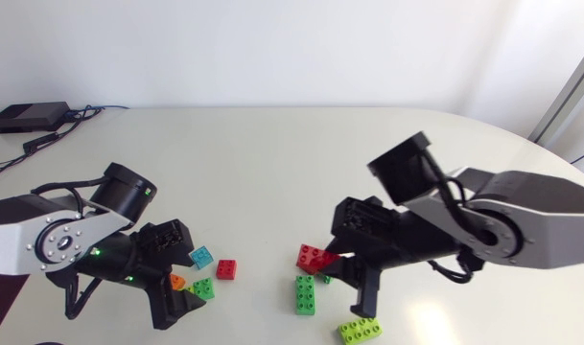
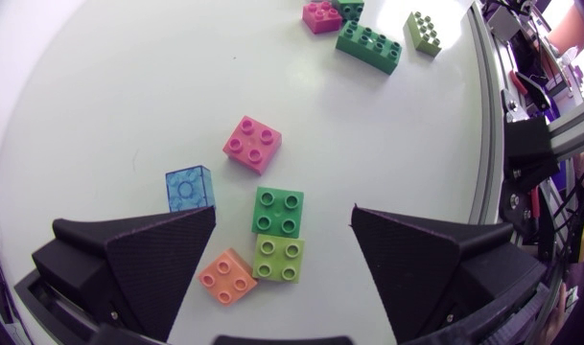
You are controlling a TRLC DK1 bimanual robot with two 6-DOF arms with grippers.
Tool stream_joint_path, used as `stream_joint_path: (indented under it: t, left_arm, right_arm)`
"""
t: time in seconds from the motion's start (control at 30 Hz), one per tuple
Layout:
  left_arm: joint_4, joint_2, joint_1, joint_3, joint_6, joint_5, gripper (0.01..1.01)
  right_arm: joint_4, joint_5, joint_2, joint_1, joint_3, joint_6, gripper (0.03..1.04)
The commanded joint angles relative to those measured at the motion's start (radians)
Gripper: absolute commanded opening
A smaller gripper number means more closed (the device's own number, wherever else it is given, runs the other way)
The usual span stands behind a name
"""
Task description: Sort duplo bricks by size, large to the right and small to the left
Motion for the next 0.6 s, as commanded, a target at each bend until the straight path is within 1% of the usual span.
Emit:
stream_joint_path:
  t: [0.0,0.1,0.17,0.3,0.43,0.47,0.5,0.53,0.57]
  left_arm:
    - [0.002,0.022,-0.025,0.034,-0.031,-0.001,0.989]
    - [0.022,0.041,-0.056,0.046,-0.056,-0.001,0.989]
    - [0.033,0.053,-0.073,0.054,-0.07,-0.001,0.989]
    - [0.073,0.099,-0.1,0.082,-0.108,-0.001,0.989]
    - [0.098,0.179,-0.148,0.137,-0.163,-0.001,0.989]
    - [0.098,0.194,-0.165,0.152,-0.182,-0.001,0.989]
    - [0.098,0.213,-0.186,0.167,-0.203,-0.001,0.989]
    - [0.098,0.229,-0.205,0.181,-0.223,-0.001,0.989]
    - [0.101,0.246,-0.223,0.194,-0.246,-0.001,0.989]
  right_arm:
    - [-0.034,0.004,-0.054,-0.083,-0.106,-0.027,0.08]
    - [-0.062,-0.011,-0.123,-0.203,-0.197,-0.086,0.09]
    - [-0.072,-0.022,-0.179,-0.253,-0.257,-0.109,0.09]
    - [-0.105,-0.021,-0.252,-0.309,-0.329,-0.133,0.09]
    - [-0.115,-0.021,-0.26,-0.323,-0.363,-0.142,0.1]
    - [-0.112,-0.019,-0.258,-0.323,-0.369,-0.141,0.12]
    - [-0.109,-0.018,-0.258,-0.323,-0.373,-0.139,0.19]
    - [-0.109,-0.016,-0.258,-0.324,-0.379,-0.138,0.29]
    - [-0.109,-0.011,-0.258,-0.323,-0.384,-0.139,0.41]
